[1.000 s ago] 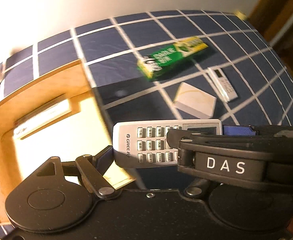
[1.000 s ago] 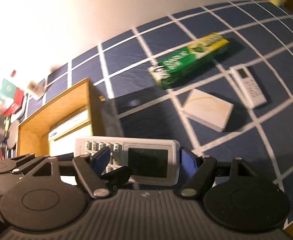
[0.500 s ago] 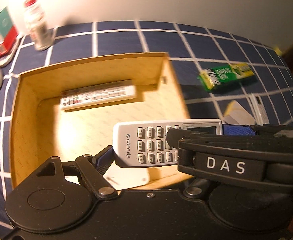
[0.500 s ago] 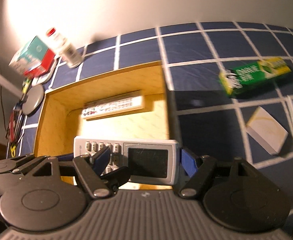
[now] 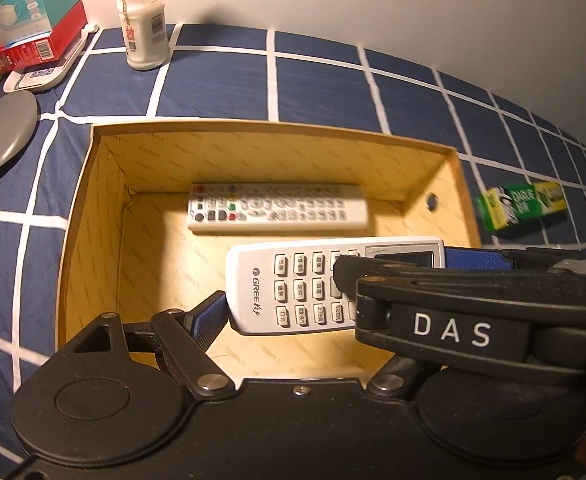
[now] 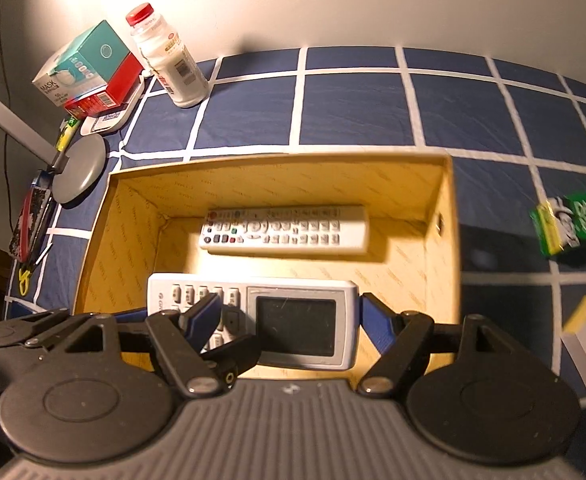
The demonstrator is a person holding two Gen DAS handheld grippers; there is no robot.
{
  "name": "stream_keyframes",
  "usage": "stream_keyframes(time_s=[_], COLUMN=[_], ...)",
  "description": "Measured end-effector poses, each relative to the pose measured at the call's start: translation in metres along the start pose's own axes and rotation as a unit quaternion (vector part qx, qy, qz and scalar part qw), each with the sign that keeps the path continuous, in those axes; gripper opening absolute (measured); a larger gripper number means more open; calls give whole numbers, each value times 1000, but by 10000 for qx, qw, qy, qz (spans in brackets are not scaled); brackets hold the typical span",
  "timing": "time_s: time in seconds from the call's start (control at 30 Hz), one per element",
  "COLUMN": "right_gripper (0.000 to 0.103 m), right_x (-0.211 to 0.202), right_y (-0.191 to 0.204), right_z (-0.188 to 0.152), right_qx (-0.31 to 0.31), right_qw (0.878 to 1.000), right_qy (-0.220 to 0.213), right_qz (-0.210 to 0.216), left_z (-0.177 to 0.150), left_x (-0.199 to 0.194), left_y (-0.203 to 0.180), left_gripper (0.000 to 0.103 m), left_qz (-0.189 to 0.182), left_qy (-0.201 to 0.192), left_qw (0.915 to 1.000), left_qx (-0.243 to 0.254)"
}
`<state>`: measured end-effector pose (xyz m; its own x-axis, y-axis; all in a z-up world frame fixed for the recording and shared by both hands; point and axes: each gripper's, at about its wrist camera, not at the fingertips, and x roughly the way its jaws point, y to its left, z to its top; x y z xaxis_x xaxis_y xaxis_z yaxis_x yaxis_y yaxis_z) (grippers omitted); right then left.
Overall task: Organize objects
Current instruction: 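Carry the air-conditioner remote with the right gripper over the box, then lower the remote onto the TV remote and open the right gripper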
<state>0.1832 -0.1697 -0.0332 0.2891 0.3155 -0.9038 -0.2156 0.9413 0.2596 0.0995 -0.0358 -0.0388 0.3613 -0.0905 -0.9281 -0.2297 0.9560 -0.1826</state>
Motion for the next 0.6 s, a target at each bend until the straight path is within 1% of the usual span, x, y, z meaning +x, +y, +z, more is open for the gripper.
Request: stream_keyframes(time_s=[0.3, 0.6], right_gripper=[75, 75], right_x=[46, 82], right_y=[-5, -11], right_z=[35, 57], right_qx=[97, 178], right_qw=[9998, 9993], right_qy=[186, 303], right_qz=[-26, -95], left_z=[37, 61], left_x=[41, 75], left_y=[22, 36], left_gripper=[77, 77], left_qz=[-38, -112], left_qy=[208, 375], left_qw=[9998, 9992], left_qx=[-33, -17])
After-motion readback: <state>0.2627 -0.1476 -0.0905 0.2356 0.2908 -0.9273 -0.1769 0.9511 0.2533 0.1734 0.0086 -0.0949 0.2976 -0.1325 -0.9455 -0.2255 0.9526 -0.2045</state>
